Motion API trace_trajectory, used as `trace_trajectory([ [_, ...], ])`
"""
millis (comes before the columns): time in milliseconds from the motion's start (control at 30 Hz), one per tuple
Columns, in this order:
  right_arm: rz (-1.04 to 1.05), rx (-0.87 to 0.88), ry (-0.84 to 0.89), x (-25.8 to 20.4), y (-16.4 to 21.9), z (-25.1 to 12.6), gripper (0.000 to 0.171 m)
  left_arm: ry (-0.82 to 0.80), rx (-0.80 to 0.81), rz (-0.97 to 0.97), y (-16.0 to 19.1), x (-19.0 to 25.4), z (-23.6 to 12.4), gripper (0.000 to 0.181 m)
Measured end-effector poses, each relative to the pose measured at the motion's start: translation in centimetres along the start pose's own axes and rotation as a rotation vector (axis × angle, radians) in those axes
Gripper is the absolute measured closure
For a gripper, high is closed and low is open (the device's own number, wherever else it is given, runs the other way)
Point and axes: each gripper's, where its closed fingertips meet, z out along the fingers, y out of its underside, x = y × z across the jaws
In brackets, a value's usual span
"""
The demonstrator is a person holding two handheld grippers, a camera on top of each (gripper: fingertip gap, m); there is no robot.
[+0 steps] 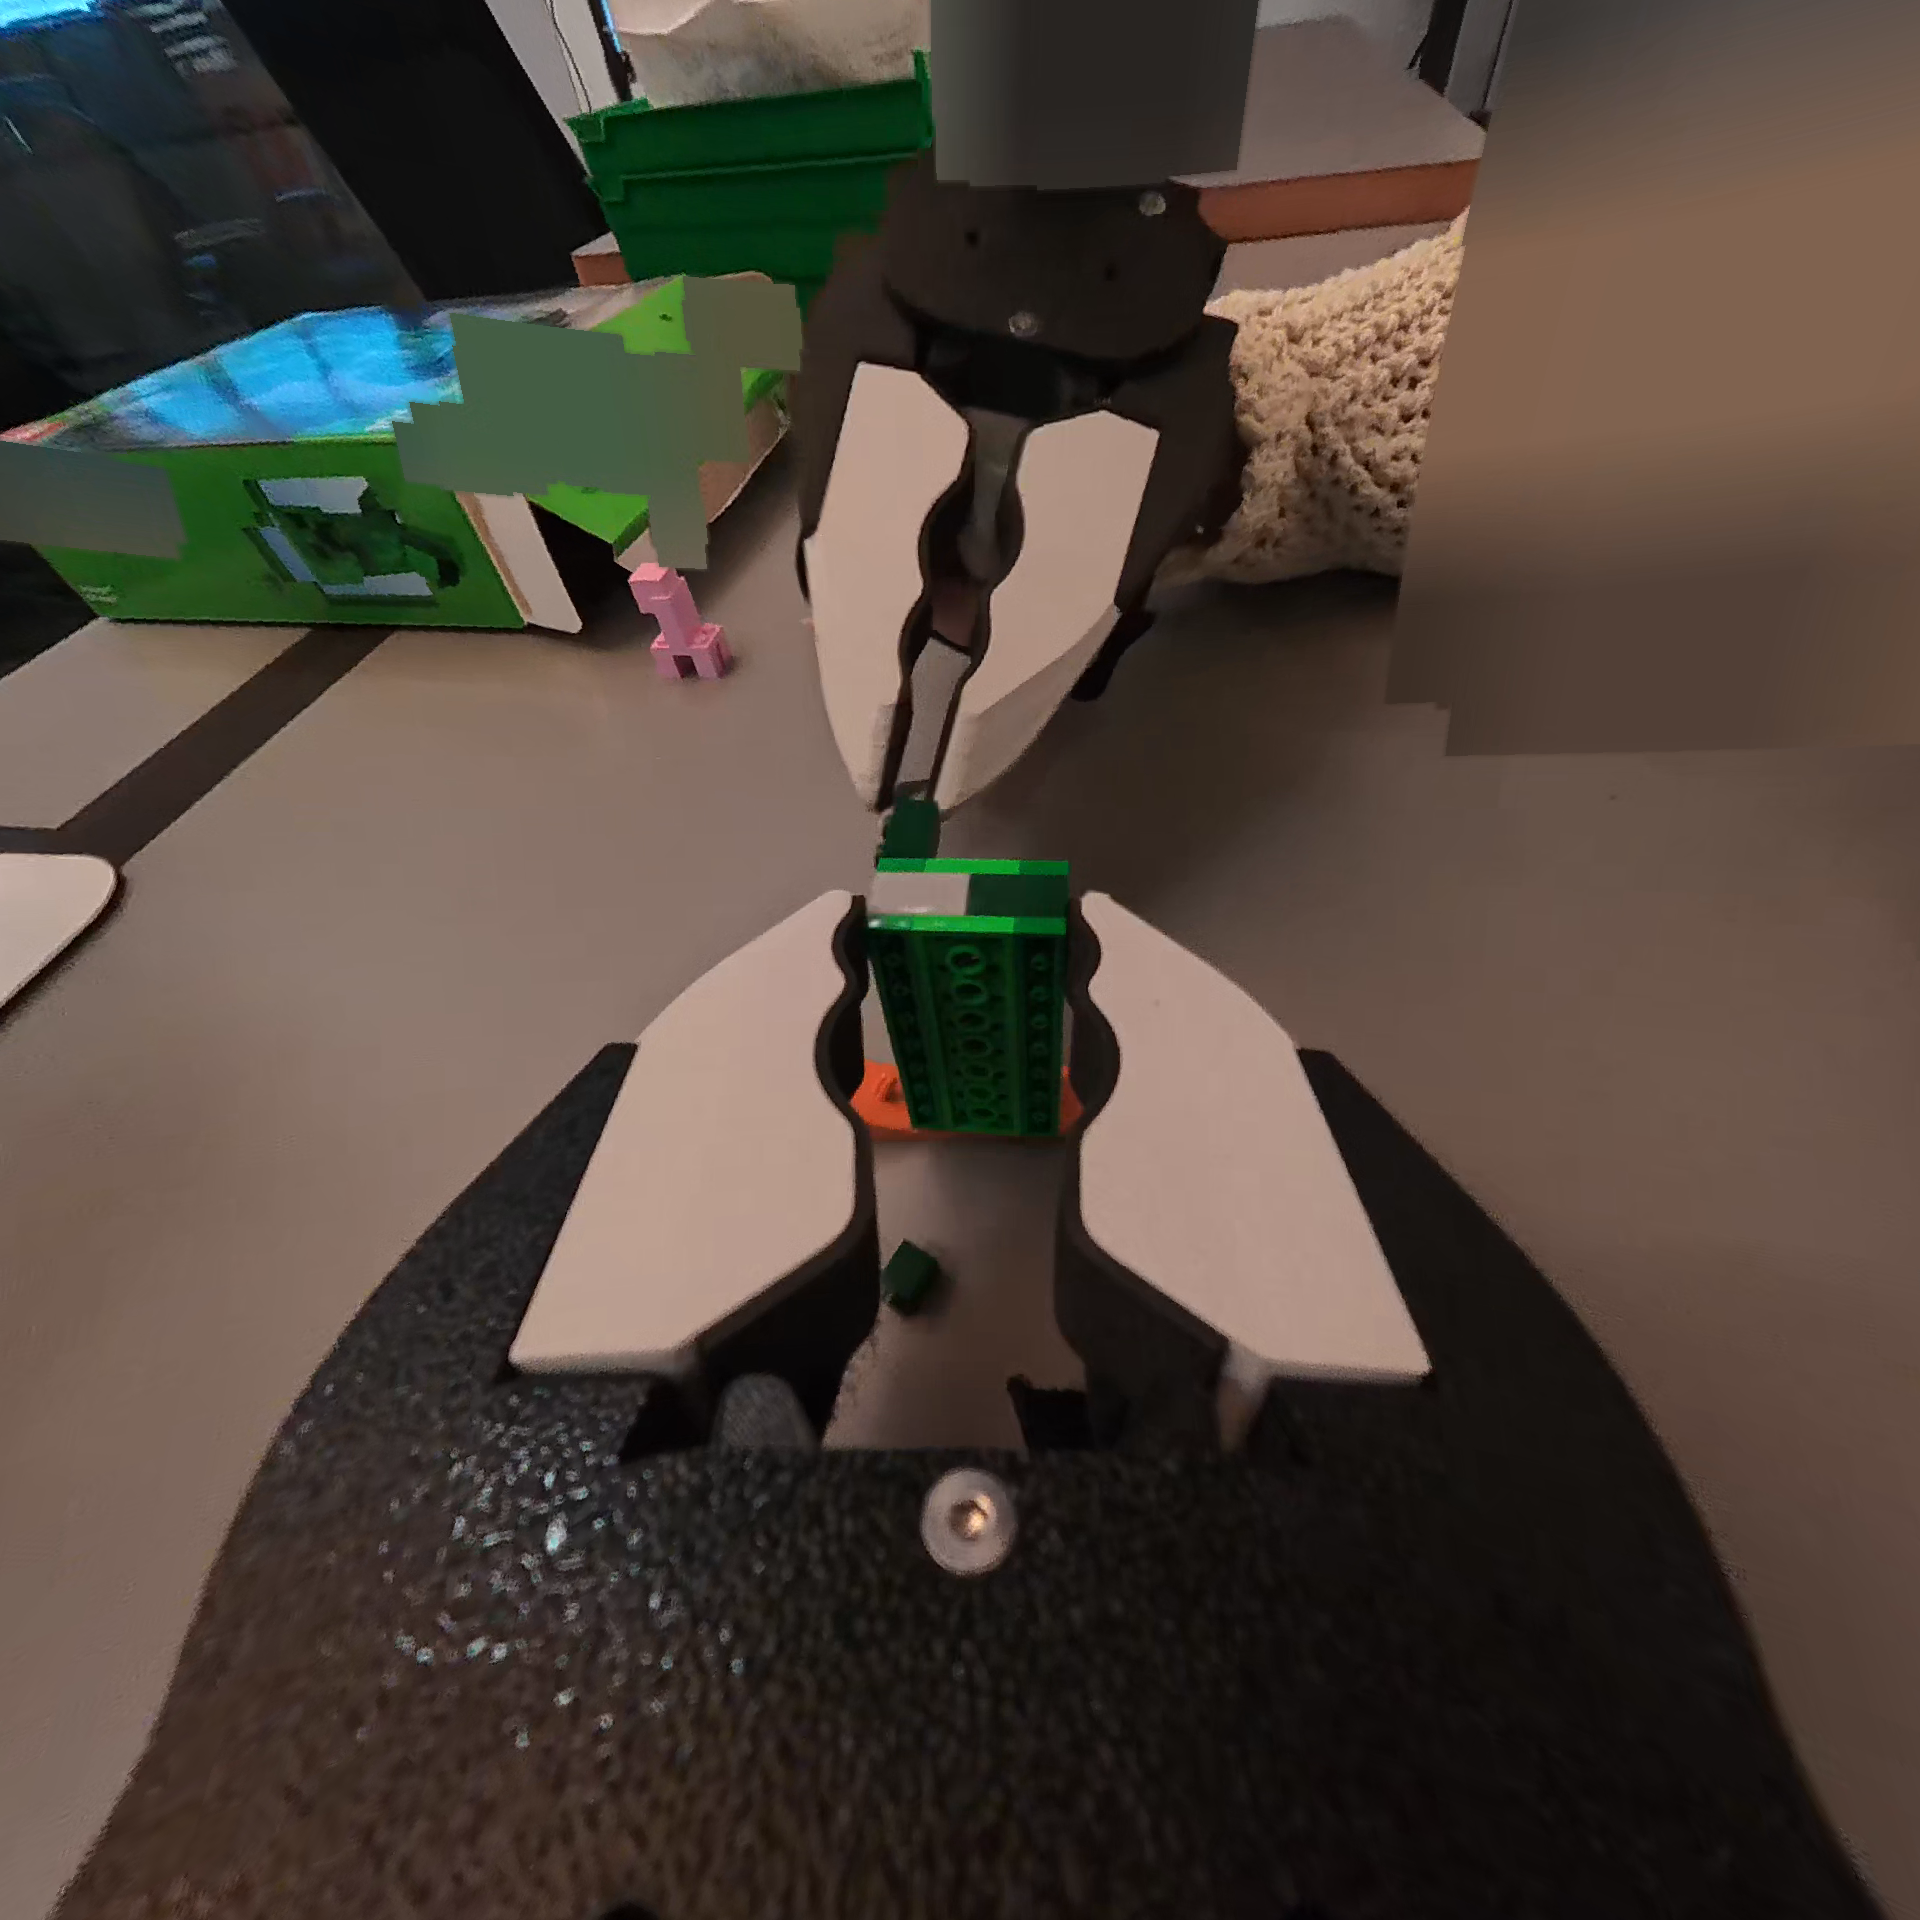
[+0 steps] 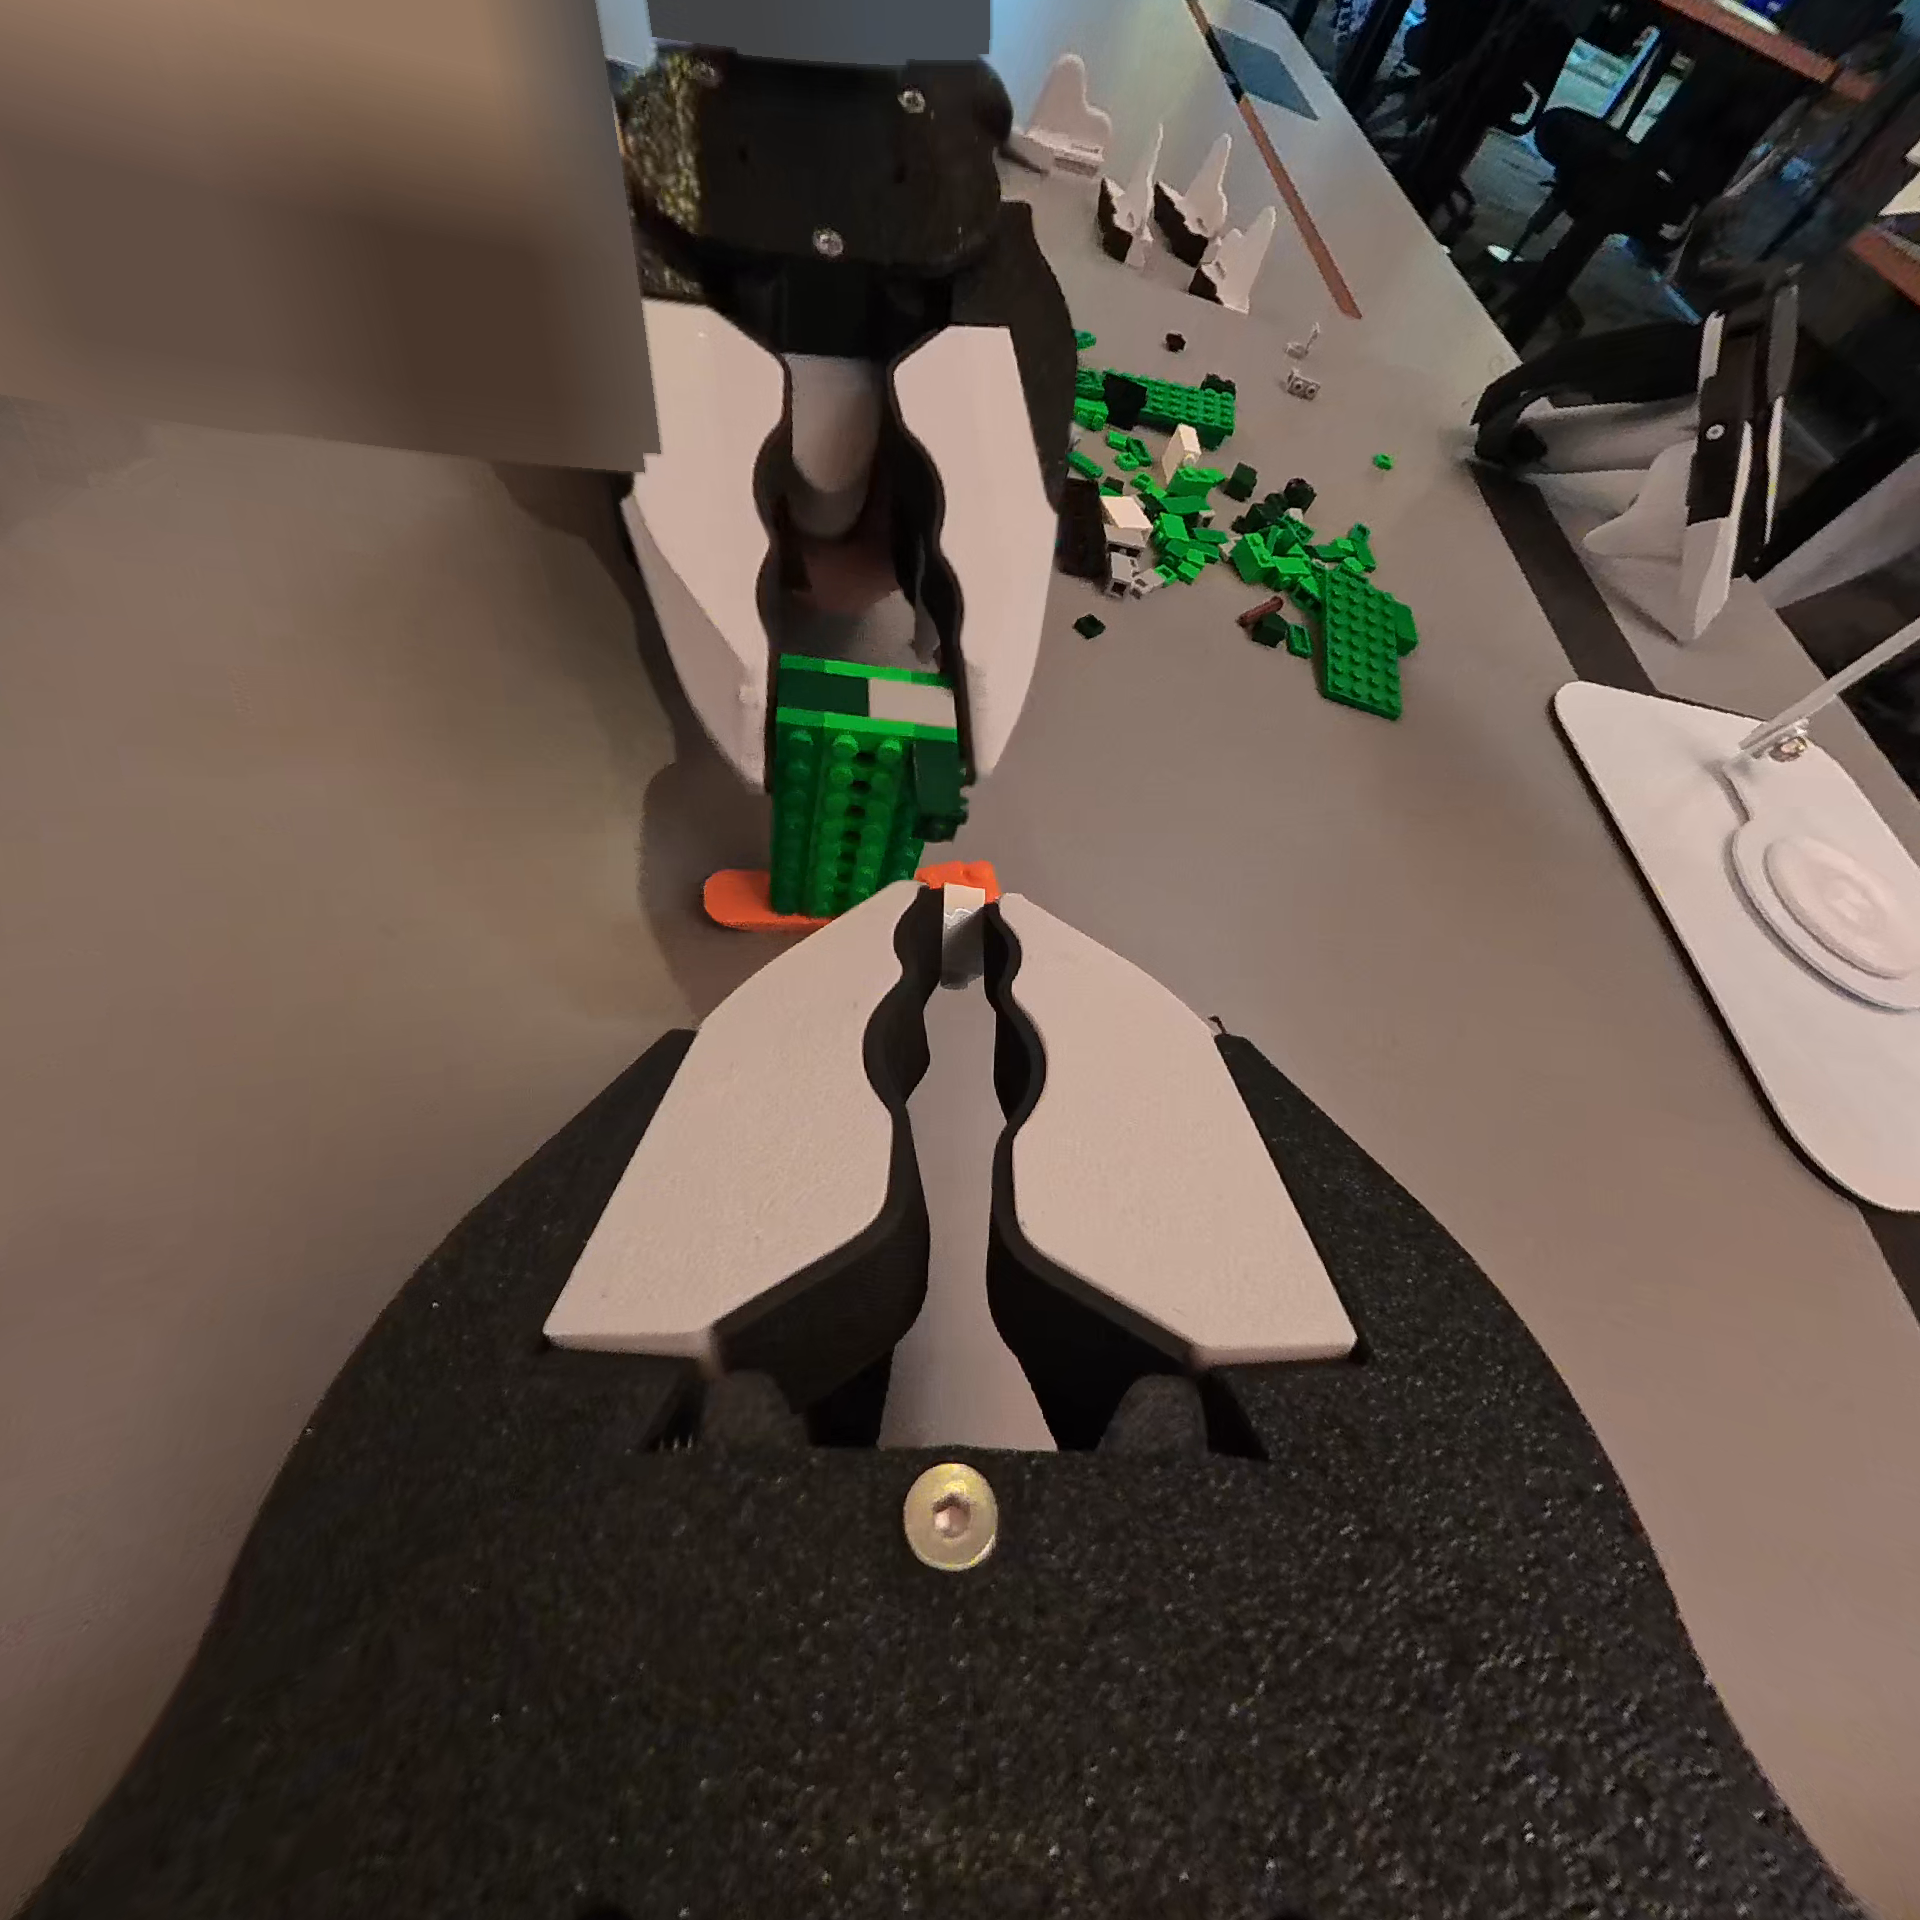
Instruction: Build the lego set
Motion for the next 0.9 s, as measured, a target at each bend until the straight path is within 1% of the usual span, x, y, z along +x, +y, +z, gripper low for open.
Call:
trace_trajectory([
  [233,0.014,-0.004,-0.027,-0.6,-0.2,0.4,0.164,-0.006,0.002,0.015,-0.1,0.2,0.1,0.145],
  [433,-0.003,0.003,-0.018,-0.6,-0.8,0.2,0.164,-0.004,-0.009,-0.010,0.1,-0.1,-0.1,0.145],
  [900,-0.043,-0.023,-0.015,-0.3,-1.2,0.2,0.164,0.006,-0.040,-0.003,0.2,-0.2,-0.3,0.145],
])
